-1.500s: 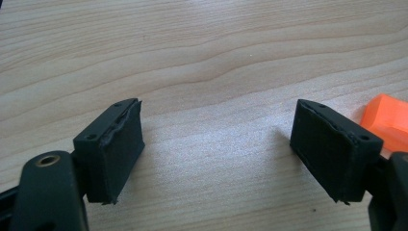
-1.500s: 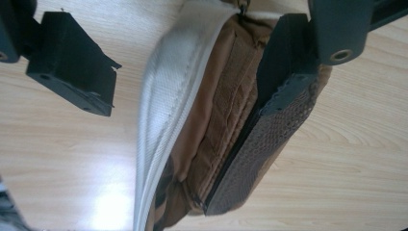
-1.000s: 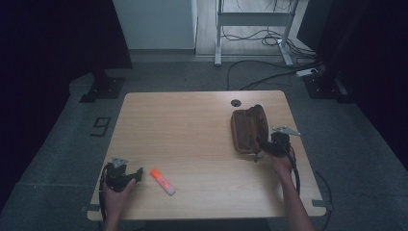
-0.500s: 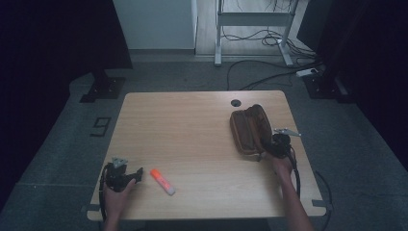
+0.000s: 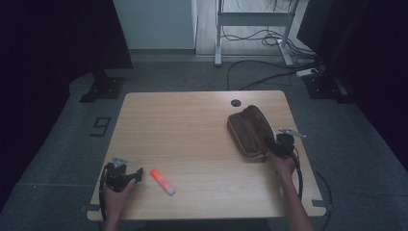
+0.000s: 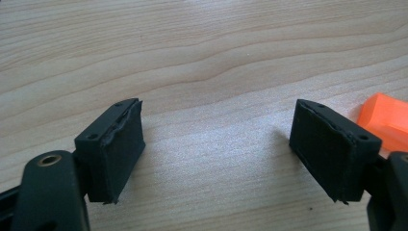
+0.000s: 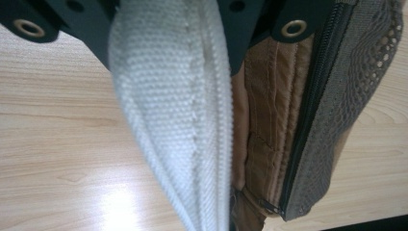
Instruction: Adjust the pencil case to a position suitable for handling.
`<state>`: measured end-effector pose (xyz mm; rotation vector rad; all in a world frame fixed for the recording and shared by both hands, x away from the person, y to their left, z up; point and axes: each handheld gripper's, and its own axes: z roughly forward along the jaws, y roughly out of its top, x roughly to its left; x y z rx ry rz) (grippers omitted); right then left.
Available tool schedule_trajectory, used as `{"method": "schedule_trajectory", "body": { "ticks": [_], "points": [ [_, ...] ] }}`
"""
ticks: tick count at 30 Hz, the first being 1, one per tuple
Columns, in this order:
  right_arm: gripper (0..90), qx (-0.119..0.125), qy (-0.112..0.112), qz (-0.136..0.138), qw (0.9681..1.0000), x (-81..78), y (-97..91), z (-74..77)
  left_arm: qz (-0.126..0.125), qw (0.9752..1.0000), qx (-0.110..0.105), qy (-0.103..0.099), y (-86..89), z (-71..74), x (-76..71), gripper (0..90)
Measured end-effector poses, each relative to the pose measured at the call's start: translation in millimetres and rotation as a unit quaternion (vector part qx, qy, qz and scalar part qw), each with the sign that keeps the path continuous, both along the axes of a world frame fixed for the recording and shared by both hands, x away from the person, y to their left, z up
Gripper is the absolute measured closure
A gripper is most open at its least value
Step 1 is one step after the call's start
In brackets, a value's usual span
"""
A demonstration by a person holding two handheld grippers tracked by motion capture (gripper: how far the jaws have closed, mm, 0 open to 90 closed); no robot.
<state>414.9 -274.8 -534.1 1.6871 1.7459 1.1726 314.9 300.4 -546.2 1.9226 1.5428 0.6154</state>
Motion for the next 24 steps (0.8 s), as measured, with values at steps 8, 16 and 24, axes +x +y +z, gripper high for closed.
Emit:
{"method": "schedule_trajectory", "body": {
  "ticks": [8, 16, 24],
  "points": [
    [82.0, 0.016, -0.006, 0.005, 0.9998, -1.0, -1.7, 1.5, 0.0, 1.0, 0.0, 0.0, 0.0, 0.0, 0.0, 19.3],
    [82.2, 0.027, -0.017, 0.009, 0.9994, -4.0, -6.0, 3.3, -0.001, 1.0, 0.0, 0.0, 0.0, 0.0, 0.0, 19.3],
    [82.5, 0.031, -0.026, 0.014, 0.9991, -6.0, -7.1, 5.4, -0.001, 1.0, 0.0, 0.0, 0.0, 0.0, 0.0, 19.3]
  ]
}}
